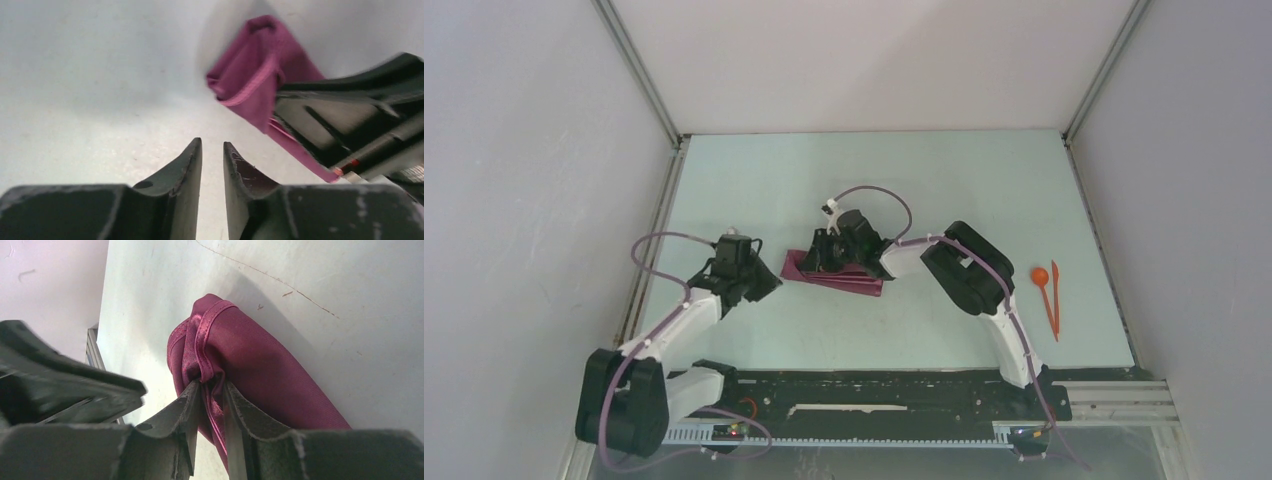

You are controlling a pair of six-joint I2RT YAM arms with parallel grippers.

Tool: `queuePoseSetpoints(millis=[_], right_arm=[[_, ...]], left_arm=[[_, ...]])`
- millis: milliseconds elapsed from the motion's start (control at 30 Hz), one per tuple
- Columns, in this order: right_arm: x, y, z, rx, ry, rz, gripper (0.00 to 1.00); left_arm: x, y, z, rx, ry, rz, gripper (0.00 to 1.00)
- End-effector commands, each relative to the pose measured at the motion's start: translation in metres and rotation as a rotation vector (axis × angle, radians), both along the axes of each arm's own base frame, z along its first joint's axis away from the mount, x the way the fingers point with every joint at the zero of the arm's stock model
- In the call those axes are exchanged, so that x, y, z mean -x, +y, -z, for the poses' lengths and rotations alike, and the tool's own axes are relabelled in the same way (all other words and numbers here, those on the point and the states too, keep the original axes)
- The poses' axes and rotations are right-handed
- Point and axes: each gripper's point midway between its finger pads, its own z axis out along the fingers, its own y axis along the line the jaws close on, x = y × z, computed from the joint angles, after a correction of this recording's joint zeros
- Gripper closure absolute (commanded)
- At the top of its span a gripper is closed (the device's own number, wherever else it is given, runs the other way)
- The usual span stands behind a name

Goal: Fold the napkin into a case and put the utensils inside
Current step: Pick up the smaller rectangle folded napkin.

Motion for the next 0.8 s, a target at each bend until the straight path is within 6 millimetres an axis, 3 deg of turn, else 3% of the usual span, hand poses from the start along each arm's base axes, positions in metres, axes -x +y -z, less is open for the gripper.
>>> queuePoseSetpoints(millis=[0,233,467,600,767], right_arm=[[0.02,-0.008,0.018,0.07,0.048,0.0,0.68],[0.024,-0.006,0.007,0.066,0.048,0.012,0.68],[0.03,-0.011,0.001,0.047,0.063,0.115,0.67],[0.02,-0.014,-0.014,0.033,0.041,0.157,0.63],[0.006,-0.032,-0.024,0.051,0.054,0.186,0.54]], left_arm=[[-0.009,0.002,0.02,0.072,0.06,-0.05,0.76],[-0.044,-0.014,0.033,0.115,0.104,-0.022,0.83],[-0.081,-0.029,0.025,0.133,0.099,0.044,0.87],[-0.085,-0.036,0.027,0.136,0.117,0.08,0.88],[-0.071,-0.03,0.026,0.114,0.113,0.078,0.87]])
